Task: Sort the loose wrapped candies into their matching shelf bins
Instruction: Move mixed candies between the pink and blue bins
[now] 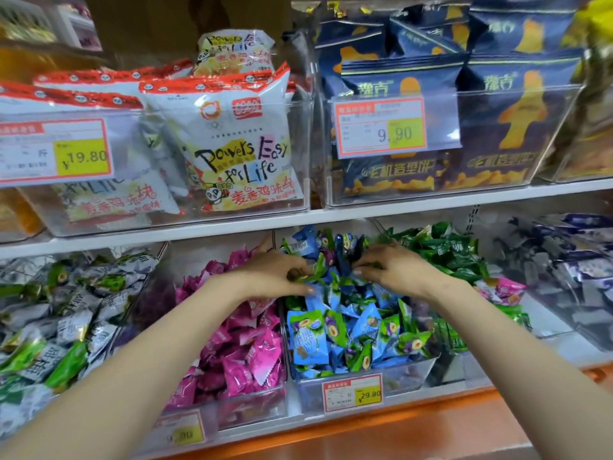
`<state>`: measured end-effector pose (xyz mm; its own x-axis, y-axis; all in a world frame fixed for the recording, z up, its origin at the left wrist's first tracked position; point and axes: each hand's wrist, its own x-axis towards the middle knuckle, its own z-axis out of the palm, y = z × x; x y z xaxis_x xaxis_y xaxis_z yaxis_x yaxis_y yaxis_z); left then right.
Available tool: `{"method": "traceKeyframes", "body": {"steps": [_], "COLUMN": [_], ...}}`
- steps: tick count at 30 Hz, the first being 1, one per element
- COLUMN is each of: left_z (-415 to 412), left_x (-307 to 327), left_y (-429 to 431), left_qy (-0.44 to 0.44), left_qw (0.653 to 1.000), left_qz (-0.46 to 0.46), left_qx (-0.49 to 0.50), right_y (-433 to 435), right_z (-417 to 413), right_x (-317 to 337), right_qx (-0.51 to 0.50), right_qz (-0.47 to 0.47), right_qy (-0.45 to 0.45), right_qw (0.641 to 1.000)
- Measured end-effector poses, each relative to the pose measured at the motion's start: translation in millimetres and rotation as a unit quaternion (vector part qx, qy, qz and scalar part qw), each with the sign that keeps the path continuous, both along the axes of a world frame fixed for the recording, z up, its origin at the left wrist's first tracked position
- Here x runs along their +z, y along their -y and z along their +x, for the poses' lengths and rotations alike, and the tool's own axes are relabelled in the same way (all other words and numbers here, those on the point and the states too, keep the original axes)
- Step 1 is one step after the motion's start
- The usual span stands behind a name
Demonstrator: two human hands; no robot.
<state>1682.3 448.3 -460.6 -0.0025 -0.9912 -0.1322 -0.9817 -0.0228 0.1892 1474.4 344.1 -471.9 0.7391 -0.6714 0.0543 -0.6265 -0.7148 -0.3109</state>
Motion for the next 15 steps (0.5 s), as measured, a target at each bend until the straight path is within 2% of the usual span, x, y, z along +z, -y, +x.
{"method": "traceKeyframes", "body": {"steps": [4, 6, 10, 13, 15], "left_z": [1, 7, 20, 24, 26], "left_x": [3, -3, -21, -30, -34], "left_y": [-13, -17, -30, -38, -41], "left_qy": [0.042, 0.04, -0.033, -0.066, -0.076], "left_qw": [0.999, 0.998, 0.982, 0.966, 0.969], "left_qz": [0.016, -0.04, -0.181, -0.25, -0.237], "left_qx": [-0.021, -0.038, -0.032, -0.008, 0.005], "right_y": [-2, -4, -3, 4, 12], "right_z": [3, 7, 26, 49, 67], "right_x": [-2, -1, 8, 15, 15], "right_qx": [-0.008, -0.007, -0.023, -0.007, -0.003], "right_qz": [-0.004, -0.011, 0.007, -0.008, -0.001], "right_qy": [0.021, 0.051, 0.131, 0.094, 0.056], "right_qw": [1.0, 0.999, 0.991, 0.996, 0.998]}}
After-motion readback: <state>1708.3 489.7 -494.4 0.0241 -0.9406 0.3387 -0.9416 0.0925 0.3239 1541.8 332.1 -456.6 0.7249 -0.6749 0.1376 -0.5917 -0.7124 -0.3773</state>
